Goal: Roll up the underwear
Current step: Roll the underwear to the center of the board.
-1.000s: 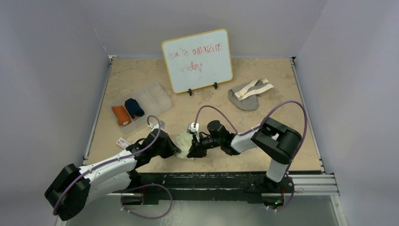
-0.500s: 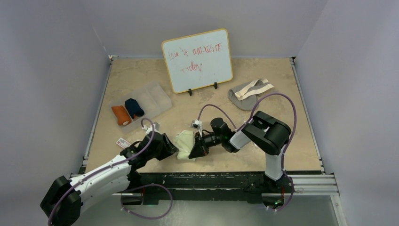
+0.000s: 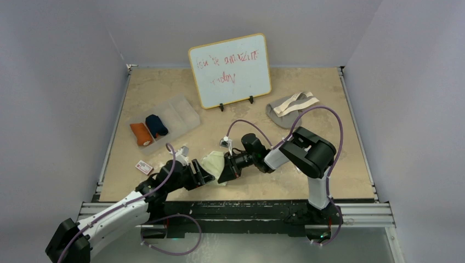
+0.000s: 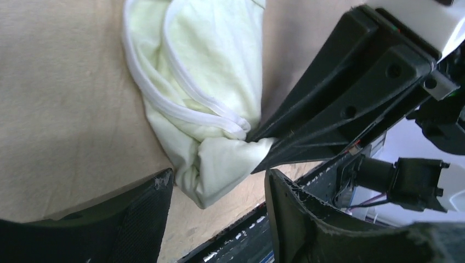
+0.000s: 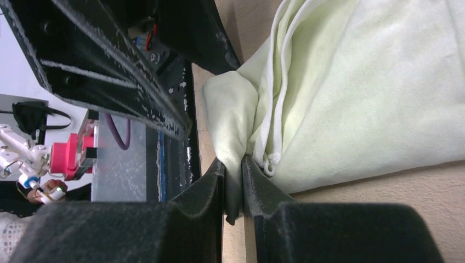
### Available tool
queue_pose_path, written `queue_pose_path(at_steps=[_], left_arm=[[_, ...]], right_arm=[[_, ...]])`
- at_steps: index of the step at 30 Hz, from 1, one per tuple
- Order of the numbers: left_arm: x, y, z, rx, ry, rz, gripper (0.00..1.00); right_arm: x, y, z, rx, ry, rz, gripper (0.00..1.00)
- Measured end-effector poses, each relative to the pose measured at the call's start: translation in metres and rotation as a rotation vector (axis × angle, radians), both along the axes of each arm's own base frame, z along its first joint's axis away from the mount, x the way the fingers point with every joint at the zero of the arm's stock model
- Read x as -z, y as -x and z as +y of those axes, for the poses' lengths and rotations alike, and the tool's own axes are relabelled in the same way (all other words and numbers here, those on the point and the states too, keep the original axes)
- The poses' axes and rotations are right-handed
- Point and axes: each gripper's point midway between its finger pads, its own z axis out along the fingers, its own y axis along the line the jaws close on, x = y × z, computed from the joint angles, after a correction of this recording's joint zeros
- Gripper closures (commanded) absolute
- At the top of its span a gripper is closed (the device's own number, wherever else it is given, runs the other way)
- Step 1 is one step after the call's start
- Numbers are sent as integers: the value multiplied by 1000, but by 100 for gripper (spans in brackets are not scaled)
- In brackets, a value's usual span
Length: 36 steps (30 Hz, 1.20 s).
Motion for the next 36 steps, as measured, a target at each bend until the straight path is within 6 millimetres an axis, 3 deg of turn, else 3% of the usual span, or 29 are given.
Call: queue_pose_path(at_steps=[12,23,29,32,36], left_arm=[[1,-2,-24,162,3,-45,50],[4,1,-21,208,-43,-73,80],[5,-3,-16,152,-50,-61,91],[7,-5,-16,136,-64,-34,93],[7,-10,-17,118,-79,-13,94]], right_arm=[[-2,10,-6,-75,-5,28,84],[-6,8,-6,-77,-10,50,79],[-3,4,-8,-48,18,57,63],[-8,1,-9,-34,31,34,49],[-19,-8,-14,9,67,-55,43]])
